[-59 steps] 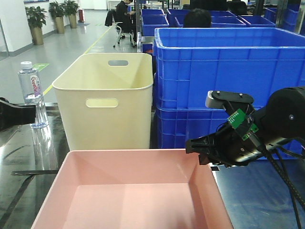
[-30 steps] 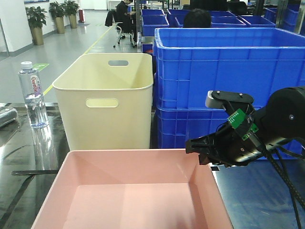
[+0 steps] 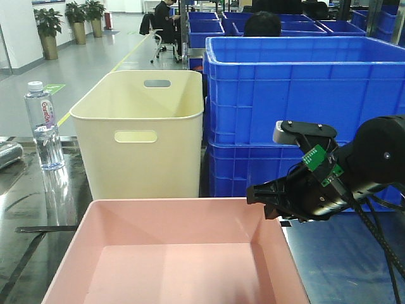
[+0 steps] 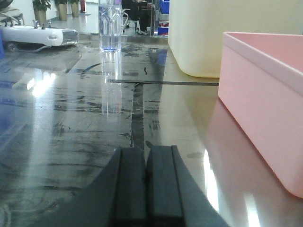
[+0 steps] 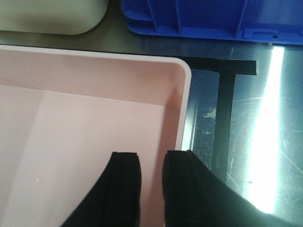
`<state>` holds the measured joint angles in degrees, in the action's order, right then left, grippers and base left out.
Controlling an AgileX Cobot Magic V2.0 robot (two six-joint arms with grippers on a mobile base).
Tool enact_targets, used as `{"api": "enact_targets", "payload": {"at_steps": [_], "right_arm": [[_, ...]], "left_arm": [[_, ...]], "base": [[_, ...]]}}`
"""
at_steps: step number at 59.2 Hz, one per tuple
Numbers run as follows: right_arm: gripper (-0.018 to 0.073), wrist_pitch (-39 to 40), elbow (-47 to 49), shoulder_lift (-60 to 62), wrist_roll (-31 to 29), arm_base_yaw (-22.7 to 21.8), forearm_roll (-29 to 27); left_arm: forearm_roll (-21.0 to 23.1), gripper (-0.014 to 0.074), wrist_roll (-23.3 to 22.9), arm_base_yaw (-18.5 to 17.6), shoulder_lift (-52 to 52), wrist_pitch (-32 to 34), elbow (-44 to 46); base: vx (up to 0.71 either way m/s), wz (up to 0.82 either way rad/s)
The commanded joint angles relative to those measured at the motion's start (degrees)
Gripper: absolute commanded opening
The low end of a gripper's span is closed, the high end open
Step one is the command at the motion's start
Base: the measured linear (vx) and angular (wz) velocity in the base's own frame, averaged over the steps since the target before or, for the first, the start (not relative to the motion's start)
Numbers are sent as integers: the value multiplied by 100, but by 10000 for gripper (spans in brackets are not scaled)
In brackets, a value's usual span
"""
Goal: Grab pink bin and stack on right shelf
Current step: 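Lower the pink bin onto the table beside the cream bin, then open both grippers and withdraw them from the pink bin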
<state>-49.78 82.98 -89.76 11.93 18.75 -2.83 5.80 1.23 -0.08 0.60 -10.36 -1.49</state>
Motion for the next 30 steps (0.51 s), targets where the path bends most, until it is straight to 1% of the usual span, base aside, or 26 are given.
{"api": "enact_targets", "payload": {"at_steps": [1, 30], "right_arm": [[221, 310, 180, 251, -69, -32, 27], [221, 312, 180, 251, -69, -32, 32]], "left_arm": [[50, 102, -34, 8, 35, 508, -91], [50, 102, -34, 8, 35, 496, -91]], "base": [[0, 0], [0, 0]]}}
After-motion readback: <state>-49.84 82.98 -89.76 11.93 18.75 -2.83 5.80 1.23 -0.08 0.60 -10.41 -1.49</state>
